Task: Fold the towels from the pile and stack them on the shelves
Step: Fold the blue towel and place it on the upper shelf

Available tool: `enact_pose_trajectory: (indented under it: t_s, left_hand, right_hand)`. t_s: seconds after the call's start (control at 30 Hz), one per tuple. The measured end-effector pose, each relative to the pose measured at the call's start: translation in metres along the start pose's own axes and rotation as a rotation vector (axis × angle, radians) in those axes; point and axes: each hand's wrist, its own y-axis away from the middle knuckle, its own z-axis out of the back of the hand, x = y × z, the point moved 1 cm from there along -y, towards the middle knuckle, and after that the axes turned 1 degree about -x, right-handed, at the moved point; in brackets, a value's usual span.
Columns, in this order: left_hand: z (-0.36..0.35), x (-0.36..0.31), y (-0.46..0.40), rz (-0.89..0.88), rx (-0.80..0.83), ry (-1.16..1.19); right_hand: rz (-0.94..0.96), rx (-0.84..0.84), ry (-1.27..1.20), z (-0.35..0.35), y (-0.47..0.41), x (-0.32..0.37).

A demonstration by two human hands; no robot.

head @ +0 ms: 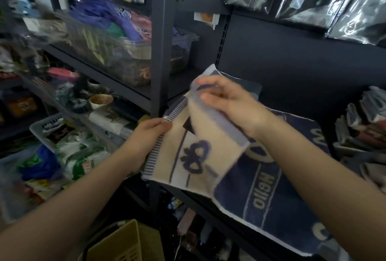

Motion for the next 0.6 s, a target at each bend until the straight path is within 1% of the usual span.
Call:
enact_pose_trajectory:
  t_s: [0.07, 0.1, 0.13, 0.17, 0.23, 0.3, 0.33, 0.37, 0.4, 0.5, 0.6]
  left_hand:
    - [0.003, -0.007, 0.003, 0.027, 0.033, 0.07]
    - [0.004, -0.009, 0.003, 0.047, 0.049, 0.084]
    - [0.004, -0.009, 0.003, 0.059, 0.065, 0.08]
    - [0.004, -0.009, 0.002, 0.074, 0.068, 0.073]
    - [0.003, -0.01, -0.002, 0.104, 0.062, 0.031]
    - [-0.001, -0.018, -0.003, 0.079, 0.085, -0.032]
    - [-0.004, -0.023, -0.005, 0.065, 0.102, -0.042]
    - [-0.009, -0.03, -0.007, 0.062, 0.117, -0.05]
    - [-0.014, -0.04, -0.009, 0.064, 0.125, -0.061]
    - [-0.037, -0.071, -0.026, 0.069, 0.076, -0.226]
    - [-0.062, -0.098, -0.049, 0.023, 0.044, -0.439]
  right_hand:
    - [-0.129, 0.215, 0.166, -0.015, -0.003, -0.003]
    - [-0.167, 0.27, 0.255, -0.018, -0.005, -0.005]
    - [-0.15, 0.257, 0.328, -0.017, -0.008, -0.008]
    - [-0.097, 0.182, 0.351, -0.011, -0.012, -0.011]
    - [0.017, -0.038, 0.383, 0.012, -0.021, -0.02]
    - [0.073, -0.209, 0.575, 0.047, -0.032, -0.035]
    - [0.055, -0.251, 0.697, 0.066, -0.036, -0.045]
    - [0.006, -0.266, 0.786, 0.085, -0.039, -0.057]
    - [-0.062, -0.276, 0.821, 0.102, -0.042, -0.069]
    - [-0.27, -0.305, 0.744, 0.141, -0.044, -0.097]
    - [-0.375, -0.224, 0.686, 0.161, -0.04, -0.111]
